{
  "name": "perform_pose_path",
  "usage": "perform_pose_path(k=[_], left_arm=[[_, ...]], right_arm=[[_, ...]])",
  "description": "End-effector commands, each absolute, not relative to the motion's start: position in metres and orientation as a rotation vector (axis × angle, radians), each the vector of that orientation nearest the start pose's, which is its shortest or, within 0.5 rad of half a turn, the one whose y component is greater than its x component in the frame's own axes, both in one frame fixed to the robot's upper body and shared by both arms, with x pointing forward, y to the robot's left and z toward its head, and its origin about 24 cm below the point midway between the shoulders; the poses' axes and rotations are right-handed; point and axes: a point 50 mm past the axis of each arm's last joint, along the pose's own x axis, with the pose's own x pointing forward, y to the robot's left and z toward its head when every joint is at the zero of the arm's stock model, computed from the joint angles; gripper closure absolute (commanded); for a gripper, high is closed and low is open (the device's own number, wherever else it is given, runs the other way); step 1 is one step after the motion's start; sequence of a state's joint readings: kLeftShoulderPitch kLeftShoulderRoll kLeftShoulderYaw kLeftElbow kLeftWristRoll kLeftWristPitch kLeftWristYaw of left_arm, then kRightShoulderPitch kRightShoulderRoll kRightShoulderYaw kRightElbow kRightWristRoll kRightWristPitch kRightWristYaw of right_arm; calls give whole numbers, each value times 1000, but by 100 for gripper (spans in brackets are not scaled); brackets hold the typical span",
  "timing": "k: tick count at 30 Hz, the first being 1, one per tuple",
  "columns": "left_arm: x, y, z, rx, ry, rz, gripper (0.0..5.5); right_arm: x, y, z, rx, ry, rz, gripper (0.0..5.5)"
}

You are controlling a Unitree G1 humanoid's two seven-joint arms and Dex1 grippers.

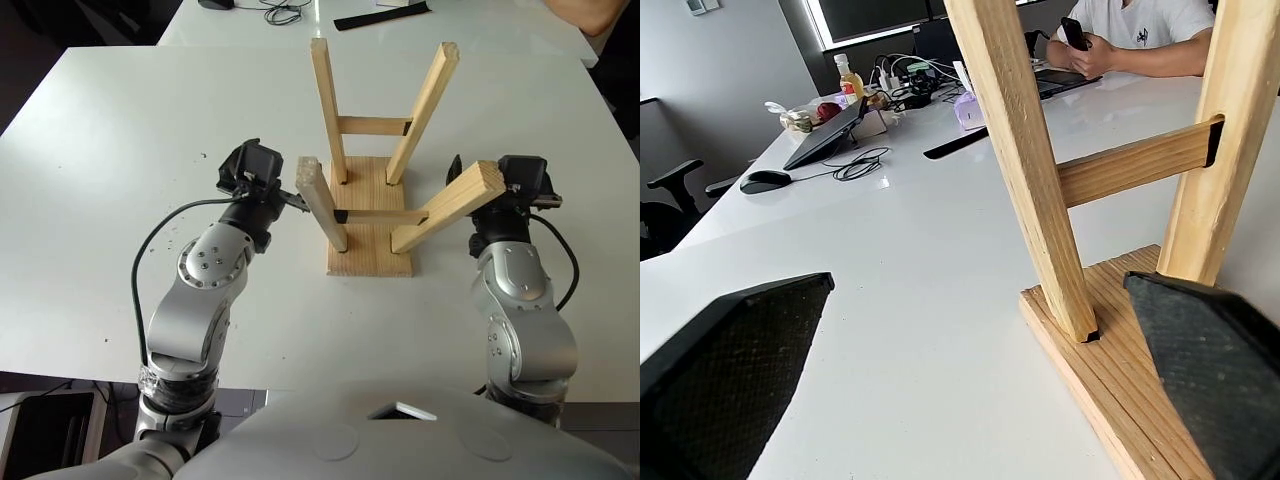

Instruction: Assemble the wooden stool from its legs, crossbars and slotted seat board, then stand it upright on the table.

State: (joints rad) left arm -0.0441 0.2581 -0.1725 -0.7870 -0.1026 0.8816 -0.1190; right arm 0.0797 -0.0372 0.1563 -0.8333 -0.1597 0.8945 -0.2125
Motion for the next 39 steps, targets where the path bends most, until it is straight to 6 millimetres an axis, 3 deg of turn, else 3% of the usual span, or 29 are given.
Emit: perform_pose_path(k=[1, 5, 7, 13, 18, 22, 28, 30, 32, 33, 36, 37, 38, 39], left_arm=[[224, 112, 142, 166, 59, -469, 10], [239, 137, 152, 102, 30, -397, 10], [243, 140, 169, 24, -25, -416, 10], [242, 135, 228, -200, -215, -539, 10], [239, 128, 273, -342, -346, -694, 10], [232, 124, 288, -393, -387, -775, 10], [225, 121, 293, -379, -348, -836, 10], [222, 120, 290, -376, -316, -865, 10], [216, 114, 271, -368, -225, -898, 10], [213, 111, 253, -344, -146, -909, 10], [200, 107, 176, -255, 177, -895, 10], [196, 107, 155, -244, 260, -889, 10], [195, 108, 138, -218, 316, -876, 10], [195, 108, 130, -219, 336, -865, 10]], right_arm=[[206, -148, 127, -146, 131, -73, 11], [200, -177, 140, -188, 76, -124, 11], [202, -182, 159, -180, -23, -114, 11], [207, -168, 225, -106, -321, 20, 11], [206, -137, 273, 61, -533, 280, 11], [202, -131, 302, 142, -622, 375, 11], [195, -132, 322, 145, -663, 416, 11], [195, -135, 318, 138, -634, 413, 11], [200, -140, 291, 132, -503, 400, 11], [203, -142, 267, 132, -385, 388, 11], [199, -152, 150, 59, 187, 306, 11], [192, -155, 121, 44, 306, 286, 11], [186, -154, 105, 41, 359, 285, 11], [185, -153, 103, 54, 359, 291, 11]])
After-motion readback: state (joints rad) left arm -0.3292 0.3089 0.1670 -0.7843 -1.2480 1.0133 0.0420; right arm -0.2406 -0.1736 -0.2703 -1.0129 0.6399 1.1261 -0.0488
